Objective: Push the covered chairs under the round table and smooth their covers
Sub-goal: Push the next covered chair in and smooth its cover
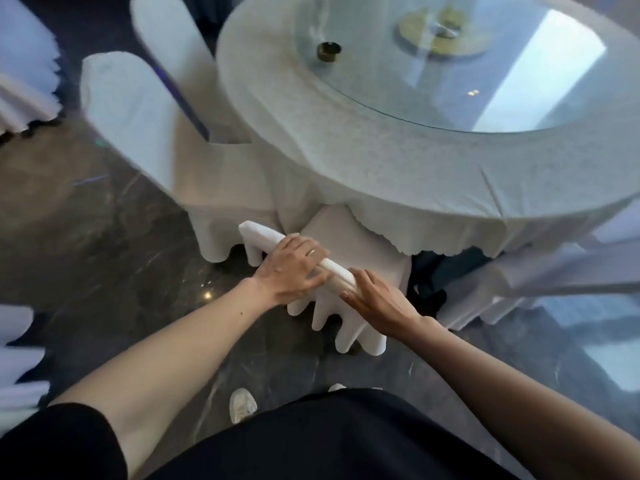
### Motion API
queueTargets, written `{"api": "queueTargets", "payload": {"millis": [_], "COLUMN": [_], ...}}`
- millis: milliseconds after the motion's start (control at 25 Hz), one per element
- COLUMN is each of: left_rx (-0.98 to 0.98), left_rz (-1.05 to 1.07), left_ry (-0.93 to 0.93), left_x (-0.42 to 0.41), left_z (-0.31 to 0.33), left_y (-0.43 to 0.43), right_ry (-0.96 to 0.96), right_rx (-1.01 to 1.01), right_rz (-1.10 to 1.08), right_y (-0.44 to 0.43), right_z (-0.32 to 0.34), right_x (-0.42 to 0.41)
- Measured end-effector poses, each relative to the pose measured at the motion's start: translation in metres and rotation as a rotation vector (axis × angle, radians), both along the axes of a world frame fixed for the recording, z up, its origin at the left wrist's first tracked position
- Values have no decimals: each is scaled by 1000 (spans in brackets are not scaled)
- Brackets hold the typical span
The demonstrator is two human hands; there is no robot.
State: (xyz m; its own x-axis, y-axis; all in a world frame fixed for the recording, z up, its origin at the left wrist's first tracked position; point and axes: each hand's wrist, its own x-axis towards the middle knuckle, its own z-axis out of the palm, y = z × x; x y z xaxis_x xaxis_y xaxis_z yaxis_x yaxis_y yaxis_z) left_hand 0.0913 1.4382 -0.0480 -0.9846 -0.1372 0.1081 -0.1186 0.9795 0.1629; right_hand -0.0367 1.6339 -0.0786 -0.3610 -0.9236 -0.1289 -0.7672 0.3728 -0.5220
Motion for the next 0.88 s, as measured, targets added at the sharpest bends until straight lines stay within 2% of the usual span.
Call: {"api": "queueTargets", "payload": {"millis": [200,360,520,640,880], "left_rx": [39,110,125,117,147], "left_rz": [-243,-345,-419,-477,-578], "left_ry": [-51,-31,-95,-166,-193], "left_x": [-2,0,-10,-20,-25], "left_z": [2,-1,2,1,0], "left_y": [-55,-81,-88,-97,-109], "right_ry": [265,298,296,306,327], "right_rx": [62,204,319,309,331], "right_rz": [-379,-605,-691,-742,-745], "right_y": [-21,-40,-57,-61,-61], "right_z": [2,17,27,27,22], "right_x": [49,75,83,83,84]}}
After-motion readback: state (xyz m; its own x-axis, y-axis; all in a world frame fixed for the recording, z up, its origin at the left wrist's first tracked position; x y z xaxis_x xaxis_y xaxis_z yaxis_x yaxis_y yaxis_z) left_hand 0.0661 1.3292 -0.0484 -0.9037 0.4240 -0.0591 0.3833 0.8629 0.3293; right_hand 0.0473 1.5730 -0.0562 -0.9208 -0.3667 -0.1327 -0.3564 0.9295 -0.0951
